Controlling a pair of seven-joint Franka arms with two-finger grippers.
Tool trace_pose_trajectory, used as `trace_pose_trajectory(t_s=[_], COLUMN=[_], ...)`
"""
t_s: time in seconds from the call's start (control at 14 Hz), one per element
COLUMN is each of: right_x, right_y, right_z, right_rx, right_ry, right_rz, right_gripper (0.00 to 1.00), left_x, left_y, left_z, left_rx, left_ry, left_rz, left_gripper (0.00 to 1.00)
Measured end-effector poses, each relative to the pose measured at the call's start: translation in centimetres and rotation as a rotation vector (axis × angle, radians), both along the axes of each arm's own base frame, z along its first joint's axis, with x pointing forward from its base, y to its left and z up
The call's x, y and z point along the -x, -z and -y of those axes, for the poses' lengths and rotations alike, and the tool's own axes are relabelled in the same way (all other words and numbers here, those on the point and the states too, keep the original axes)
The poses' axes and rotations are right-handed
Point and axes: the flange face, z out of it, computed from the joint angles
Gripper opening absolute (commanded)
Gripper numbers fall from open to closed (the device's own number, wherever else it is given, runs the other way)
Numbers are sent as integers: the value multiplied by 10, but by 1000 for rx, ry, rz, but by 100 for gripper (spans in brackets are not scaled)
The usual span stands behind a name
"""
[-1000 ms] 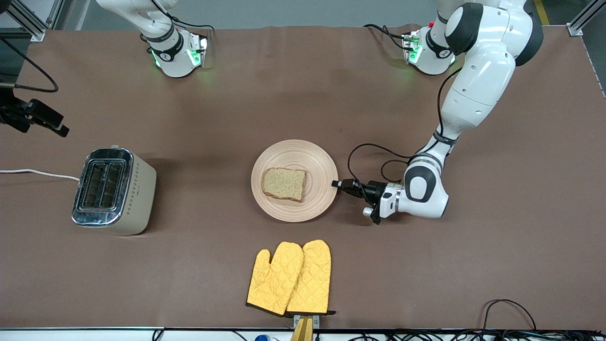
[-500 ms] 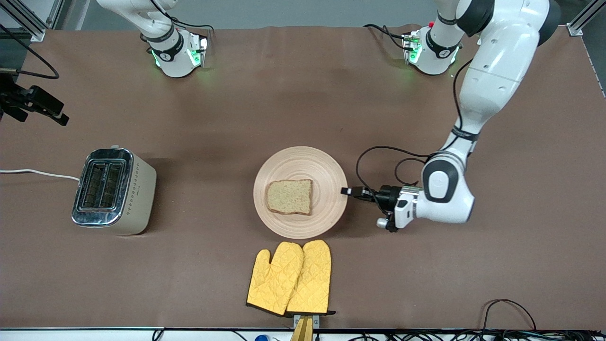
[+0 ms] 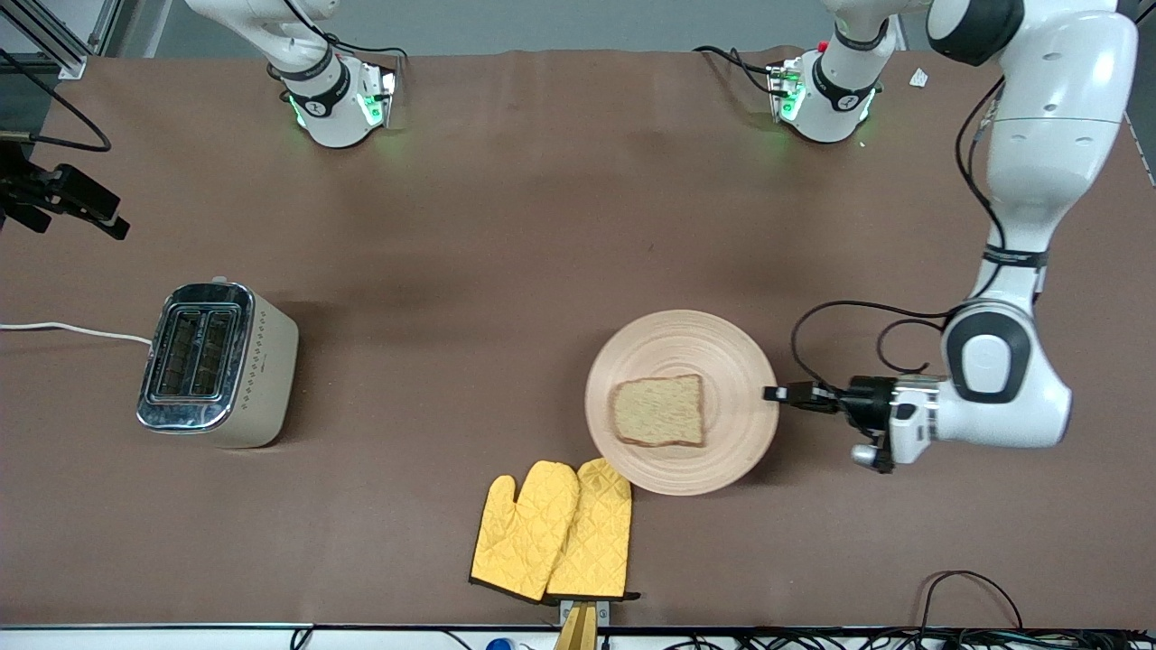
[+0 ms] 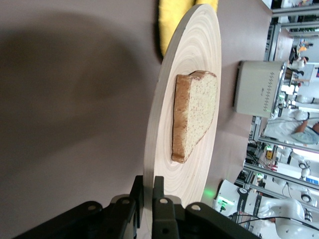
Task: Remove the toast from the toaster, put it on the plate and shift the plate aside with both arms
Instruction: 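Slide the wooden plate away from the toaster with the left gripper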
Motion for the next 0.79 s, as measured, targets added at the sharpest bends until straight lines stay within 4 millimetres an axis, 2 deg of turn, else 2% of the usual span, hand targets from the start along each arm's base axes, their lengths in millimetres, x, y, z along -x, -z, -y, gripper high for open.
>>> trace_pose_trajectory(t_s=[0.36,0.57,0.71,0.79], right_x=[1,2,2,2], right_y=[-3,-5,-5,-5], right_z=[-5,-9,-9,-9], right_rx=[1,2,2,2], right_ry=[-11,-17,-18,-19], right_rz=[4,6,7,7], right_gripper=[100,100,100,100], left_x=[4,18,27,30], left_y=[15,38,53,56], left_z=[-116,-181,-211,-220], left_rx=[-103,-137,-123,-120], left_ry=[-19,26,30,30], left_rz=[55,117,136,138], left_gripper=[0,0,1,6])
